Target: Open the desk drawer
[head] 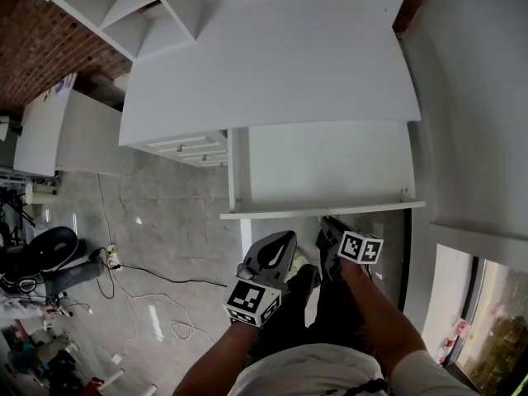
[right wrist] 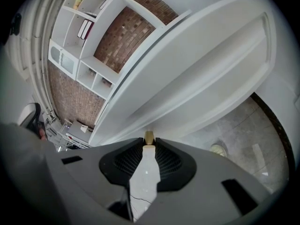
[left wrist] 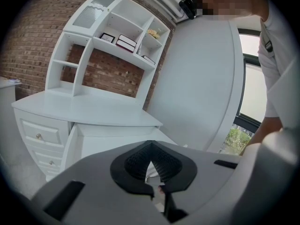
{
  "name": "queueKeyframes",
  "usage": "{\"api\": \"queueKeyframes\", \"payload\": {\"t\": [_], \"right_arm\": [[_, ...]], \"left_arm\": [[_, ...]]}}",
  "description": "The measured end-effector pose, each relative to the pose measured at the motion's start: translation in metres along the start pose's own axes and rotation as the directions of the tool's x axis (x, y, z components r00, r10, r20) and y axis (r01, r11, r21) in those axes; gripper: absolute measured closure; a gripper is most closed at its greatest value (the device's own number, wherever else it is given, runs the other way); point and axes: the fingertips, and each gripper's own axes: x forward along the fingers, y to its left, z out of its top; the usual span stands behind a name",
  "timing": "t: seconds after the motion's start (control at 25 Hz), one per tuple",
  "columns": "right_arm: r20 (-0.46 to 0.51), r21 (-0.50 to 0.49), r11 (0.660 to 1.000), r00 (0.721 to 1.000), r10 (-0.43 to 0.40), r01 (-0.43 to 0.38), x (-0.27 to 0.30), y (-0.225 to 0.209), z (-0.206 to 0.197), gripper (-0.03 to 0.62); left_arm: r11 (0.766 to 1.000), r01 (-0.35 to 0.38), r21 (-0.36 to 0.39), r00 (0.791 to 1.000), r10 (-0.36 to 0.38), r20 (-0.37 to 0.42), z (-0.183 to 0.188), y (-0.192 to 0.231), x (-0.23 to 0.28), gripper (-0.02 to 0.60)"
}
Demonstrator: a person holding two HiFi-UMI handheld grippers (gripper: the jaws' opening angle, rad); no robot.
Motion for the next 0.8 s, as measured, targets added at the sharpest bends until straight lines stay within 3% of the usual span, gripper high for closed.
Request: {"api": "queueKeyframes", "payload": {"t": [0.32,0.56,0.8], "right_arm": [[-0.06,-0.029,1.0,0.998,0.002,-0.004,-0.028,0.016,-0.016,0.527],[-0.069,-0.145,0.983,0.992,0.107,-0.116,-0.056,0.073,0.009,0.543],[-0.053,-0.285,0.935,0.978,0.202,-0.209,-0.08,0.141,0.052,0.551]], "left_arm": [[1.0,0.006,-0.002,1.0,-0.006,0.024,0.006,-0.008,-0.004,0.569],[1.0,0.014,0.004,0.999,-0.014,0.045,0.026,-0.019,-0.003,0.569],[1.0,0.01,0.0,0.998,-0.01,0.063,0.056,-0.025,-0.005,0.569]]}}
